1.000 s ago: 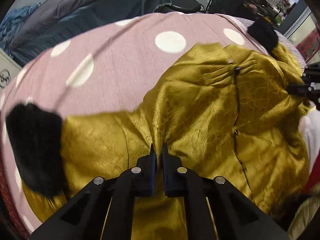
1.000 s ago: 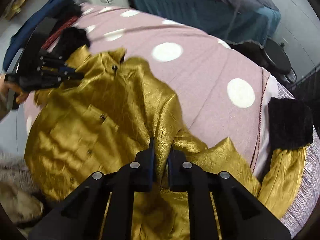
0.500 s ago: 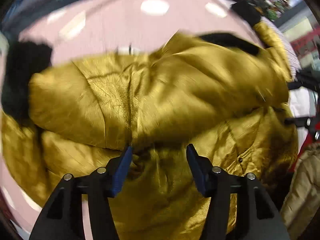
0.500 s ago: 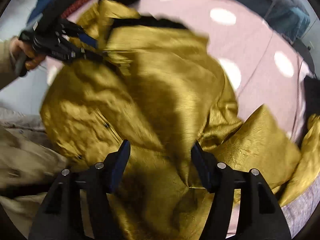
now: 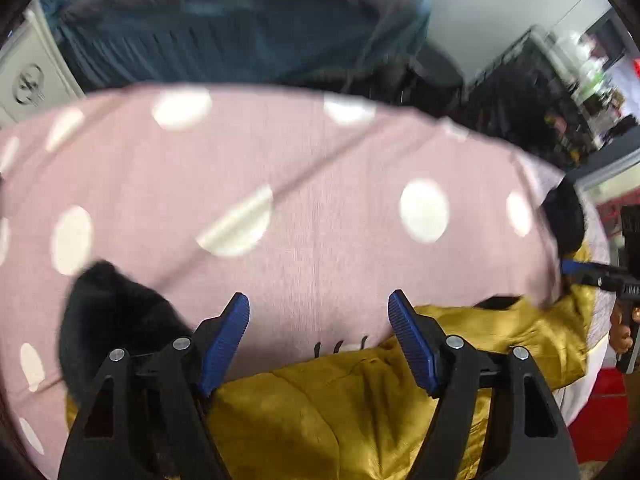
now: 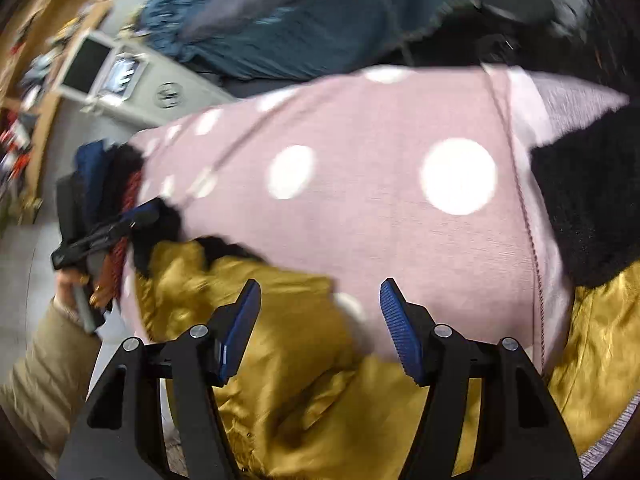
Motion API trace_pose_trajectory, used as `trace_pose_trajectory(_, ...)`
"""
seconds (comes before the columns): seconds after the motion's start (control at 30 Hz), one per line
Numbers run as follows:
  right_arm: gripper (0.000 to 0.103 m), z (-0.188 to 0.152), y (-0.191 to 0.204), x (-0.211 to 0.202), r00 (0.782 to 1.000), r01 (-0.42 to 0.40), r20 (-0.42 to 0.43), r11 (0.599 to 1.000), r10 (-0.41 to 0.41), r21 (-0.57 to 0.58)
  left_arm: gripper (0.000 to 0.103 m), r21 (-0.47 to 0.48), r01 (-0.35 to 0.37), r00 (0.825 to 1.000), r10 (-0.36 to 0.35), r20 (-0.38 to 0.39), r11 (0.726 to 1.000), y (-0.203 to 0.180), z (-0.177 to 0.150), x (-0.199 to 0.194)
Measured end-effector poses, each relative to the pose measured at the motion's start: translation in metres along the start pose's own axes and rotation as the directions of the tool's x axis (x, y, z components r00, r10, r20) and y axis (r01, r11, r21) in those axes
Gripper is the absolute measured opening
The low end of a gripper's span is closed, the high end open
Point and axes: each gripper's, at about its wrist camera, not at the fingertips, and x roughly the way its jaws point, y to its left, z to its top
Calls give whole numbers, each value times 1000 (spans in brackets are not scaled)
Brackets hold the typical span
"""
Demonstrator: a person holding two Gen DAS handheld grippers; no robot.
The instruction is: Fold large clothes
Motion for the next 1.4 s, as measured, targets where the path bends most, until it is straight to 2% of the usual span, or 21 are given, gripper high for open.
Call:
trace_pose_trajectory(0.07,62,1,-16,31,994,15,-106,997,-7,76,70,26,41,990,-37,-135,999,-5,2,29)
trace_pose_trajectory(0.1,62,-8,-16,47,983,-18,-182,996,34,91,74,73,86,976,-69,-208,994,-16,-10,43)
trace_pose_trajectory(0.17,65,-35,-5,74,944,-104,-308,992,121,72,81,196,94,964,-40,-264,976,-34,-33,54)
trace_pose_trajectory(0.27,68,-76,15,92,936,-51,-351,996,22,-73,79,350,62,955,46,-292,935,-58,-75,70)
trace_pose_trajectory(0.3,63,-84,20,94,938,-40,-347,993,-1,-111,66,376,69,954,49,-295,924,-62,-81,70)
trace_pose_trajectory(0.33,42,-93,30,92,946,-30,-323,986,-24,-161,49,405,80,957,43,-286,911,-68,-88,67)
trace_pose_trajectory(0.37,23,-96,35,90,950,-30,-310,980,-33,-196,40,428,83,963,38,-266,900,-73,-92,61)
trace_pose_trajectory(0.4,19,-98,43,85,954,-32,-296,972,-40,-234,23,452,73,970,42,-239,889,-79,-95,54)
trace_pose_trajectory(0.43,15,-98,53,75,965,-22,-257,958,-54,-285,15,467,55,976,52,-212,883,-82,-94,46)
trace_pose_trajectory(0.53,12,-78,79,44,988,63,-106,910,-116,-411,11,445,-16,995,56,-77,895,-78,-73,19)
trace_pose_trajectory(0.63,12,-42,91,23,965,255,70,840,-253,-479,11,321,-114,992,88,94,940,-62,-37,-8)
trace_pose_trajectory(0.7,18,-18,87,10,919,393,186,801,-347,-452,17,196,-194,969,157,193,961,-50,-16,-20)
trace_pose_trajectory(0.77,27,5,80,12,890,454,222,815,-398,-360,25,88,-222,957,199,212,971,-44,-7,-23)
trace_pose_trajectory(0.8,35,11,74,15,859,511,230,800,-458,-315,40,48,-246,948,230,221,968,-44,-7,-24)
trace_pose_trajectory(0.83,52,14,72,19,830,557,219,785,-514,-271,66,33,-277,935,262,238,960,-47,-11,-26)
trace_pose_trajectory(0.9,55,9,80,19,859,506,224,828,-460,-240,85,47,-324,905,295,305,945,-56,-21,-35)
trace_pose_trajectory(0.97,55,-14,94,13,890,436,263,864,-372,-252,86,69,-318,896,276,348,945,-69,-43,-43)
trace_pose_trajectory(1.1,55,-79,118,26,916,395,249,814,-315,-425,88,101,-230,941,195,276,968,-97,-82,-22)
trace_pose_trajectory(1.2,55,-129,120,50,932,358,148,774,-331,-523,88,155,-247,959,219,182,956,-99,-131,4)
trace_pose_trajectory(1.3,55,-164,96,75,892,417,85,735,-444,-535,88,159,-319,947,307,94,934,-77,-174,28)
trace_pose_trajectory(1.4,55,-177,59,87,815,532,87,680,-573,-504,94,74,-359,933,359,8,930,-41,-191,51)
